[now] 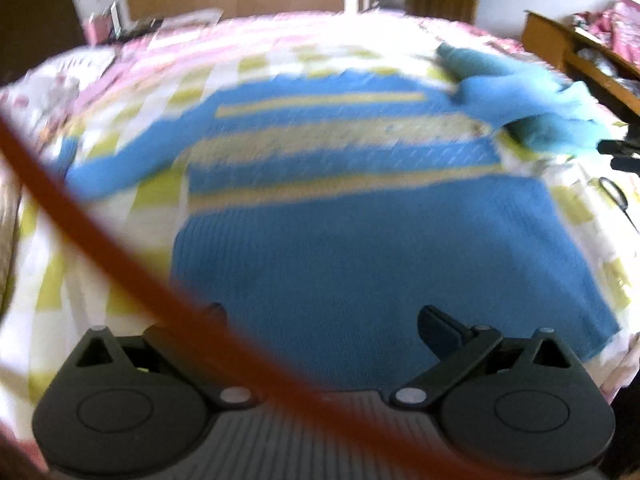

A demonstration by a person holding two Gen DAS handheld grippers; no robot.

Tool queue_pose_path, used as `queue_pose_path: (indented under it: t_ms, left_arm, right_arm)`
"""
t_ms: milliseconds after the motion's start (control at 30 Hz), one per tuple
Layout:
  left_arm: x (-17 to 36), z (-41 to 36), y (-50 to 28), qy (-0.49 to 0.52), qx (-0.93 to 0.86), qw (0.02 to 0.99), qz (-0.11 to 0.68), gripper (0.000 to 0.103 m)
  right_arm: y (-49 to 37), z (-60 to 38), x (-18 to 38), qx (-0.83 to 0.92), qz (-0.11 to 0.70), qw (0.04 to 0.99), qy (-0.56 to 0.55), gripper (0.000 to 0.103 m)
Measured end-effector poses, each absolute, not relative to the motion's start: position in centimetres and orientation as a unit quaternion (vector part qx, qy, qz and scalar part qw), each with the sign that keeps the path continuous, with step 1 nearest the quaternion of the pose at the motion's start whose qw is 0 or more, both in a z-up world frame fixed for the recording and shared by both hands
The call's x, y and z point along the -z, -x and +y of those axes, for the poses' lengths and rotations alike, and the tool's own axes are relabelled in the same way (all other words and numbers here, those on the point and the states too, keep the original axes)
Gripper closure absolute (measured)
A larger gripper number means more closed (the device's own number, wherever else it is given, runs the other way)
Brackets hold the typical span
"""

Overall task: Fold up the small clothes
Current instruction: 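Grasp the sweater sleeve cuff with the right tool and lift it, then carry the held sleeve across the sweater body with the right tool and release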

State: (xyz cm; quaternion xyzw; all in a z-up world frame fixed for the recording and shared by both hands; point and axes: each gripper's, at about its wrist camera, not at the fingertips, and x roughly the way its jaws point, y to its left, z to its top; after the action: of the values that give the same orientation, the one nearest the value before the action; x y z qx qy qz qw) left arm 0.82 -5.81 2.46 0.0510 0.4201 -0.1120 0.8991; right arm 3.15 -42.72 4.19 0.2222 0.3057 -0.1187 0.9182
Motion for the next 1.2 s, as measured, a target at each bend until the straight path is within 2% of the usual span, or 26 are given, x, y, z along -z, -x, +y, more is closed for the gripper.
queue_pose_path:
  t_ms: [167,500,867,900,967,1033,1200]
  left_arm:
    - [-3.8,-9.1,-3.1,-0.056,0.138,0.913,0.379,0.000]
    - [-4.6,-14.7,-7.0,-0.064,0.189,0.919,0.341,0.000]
    - [-4.3,-15.7,-6.9,-0.065,0.196,0.919,0.336,0.000]
    - [-4.3,-15.6,-6.9,-0.065,0.194,0.919,0.336,0.000]
    - [-4.2,-15.2,-6.7,-0.066,0.190,0.920,0.337,0.000]
    - [-4.1,-14.8,-6.6,-0.065,0.187,0.920,0.339,0.000]
    - [-4.3,-12.9,-5.8,-0.055,0.173,0.924,0.336,0.000]
  right_arm:
    - [-5.5,-47.3,-4.4,0.159,0.260,0.917,-0.258,0.065]
    - [-8.0,-54.7,-2.7,0.181,0.192,0.880,-0.395,0.063]
    - [-9.6,-56.8,-0.6,0.185,0.153,0.856,-0.457,0.063]
    - [-9.6,-56.8,-0.5,0.183,0.151,0.856,-0.460,0.066]
    - [-9.6,-56.6,-0.7,0.179,0.148,0.855,-0.464,0.081]
    - [-9.5,-56.3,-1.3,0.179,0.143,0.859,-0.457,0.087]
    - [-9.4,-54.0,-4.5,0.154,0.126,0.887,-0.417,0.090]
